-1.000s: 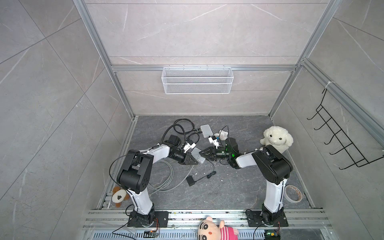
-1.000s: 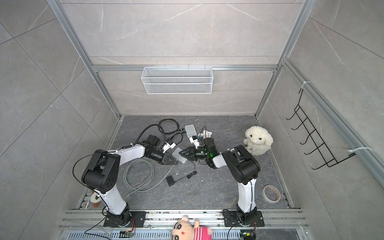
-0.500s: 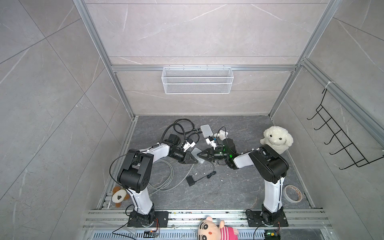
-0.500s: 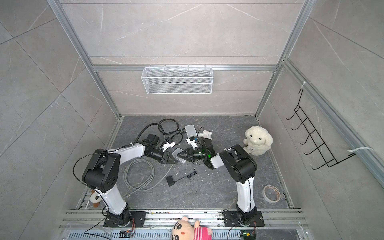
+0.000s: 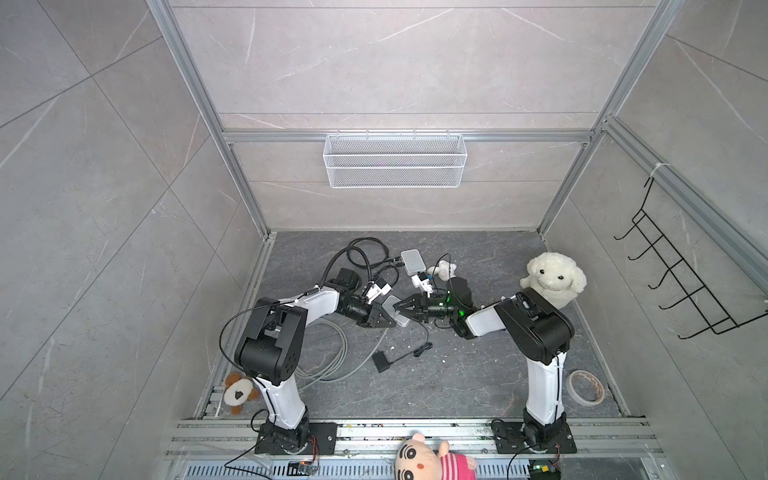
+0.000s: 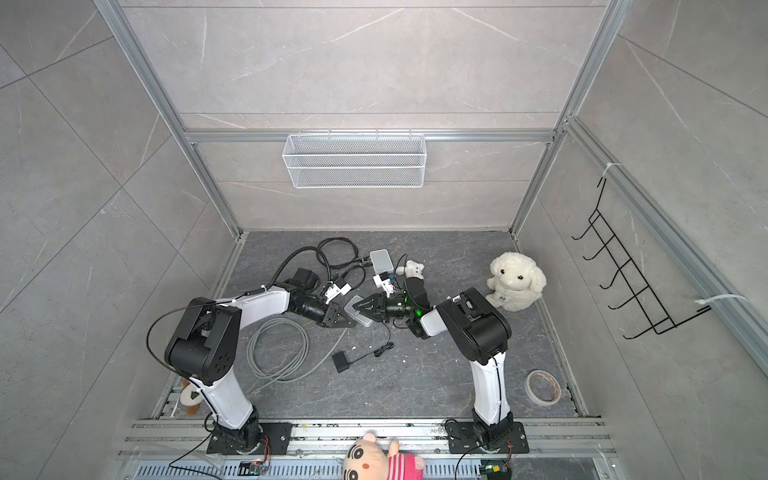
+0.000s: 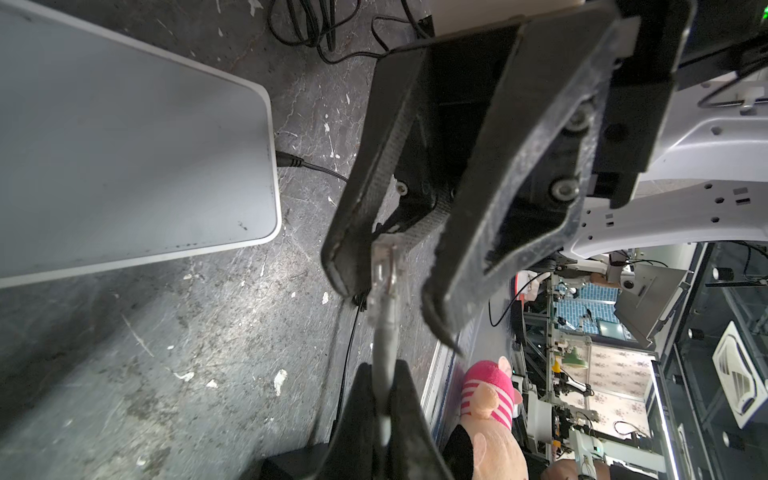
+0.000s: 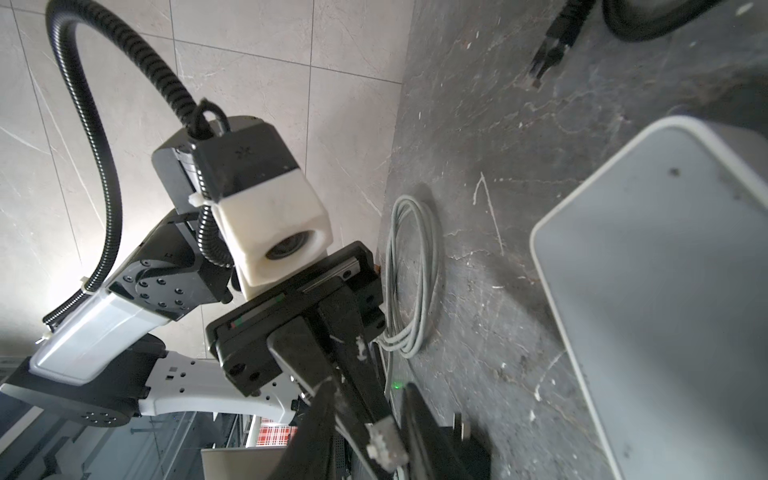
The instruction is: Insert the plug into the switch port
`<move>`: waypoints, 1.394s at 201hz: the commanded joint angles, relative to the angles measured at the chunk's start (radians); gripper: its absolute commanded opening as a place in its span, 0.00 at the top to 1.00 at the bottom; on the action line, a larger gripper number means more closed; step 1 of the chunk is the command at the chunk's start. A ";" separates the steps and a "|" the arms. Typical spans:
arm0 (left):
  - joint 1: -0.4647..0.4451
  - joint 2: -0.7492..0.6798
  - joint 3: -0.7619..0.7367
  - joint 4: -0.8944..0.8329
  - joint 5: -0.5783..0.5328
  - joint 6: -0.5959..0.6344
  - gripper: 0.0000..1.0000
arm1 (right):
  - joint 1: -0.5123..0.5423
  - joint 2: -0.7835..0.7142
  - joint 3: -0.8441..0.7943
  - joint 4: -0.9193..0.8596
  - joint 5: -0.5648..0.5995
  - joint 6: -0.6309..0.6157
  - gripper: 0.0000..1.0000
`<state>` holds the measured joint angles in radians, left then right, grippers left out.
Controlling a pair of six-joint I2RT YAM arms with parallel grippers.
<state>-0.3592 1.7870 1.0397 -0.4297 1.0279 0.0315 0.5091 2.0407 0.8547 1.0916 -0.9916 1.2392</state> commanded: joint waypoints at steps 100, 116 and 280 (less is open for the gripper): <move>0.006 -0.005 0.031 -0.015 -0.015 0.002 0.91 | -0.003 -0.031 0.017 -0.172 -0.001 -0.064 0.93; 0.005 -0.012 0.032 -0.014 -0.049 -0.005 0.81 | -0.004 -0.064 0.024 -0.325 0.022 -0.102 0.96; -0.193 -0.256 -0.100 0.201 -0.631 -0.118 0.58 | 0.041 -0.137 0.314 -1.209 0.223 -0.114 0.97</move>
<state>-0.5243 1.5341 0.9680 -0.3119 0.4675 -0.0353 0.5381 1.9129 1.1522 -0.0757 -0.7921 1.0588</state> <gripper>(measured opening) 0.424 0.100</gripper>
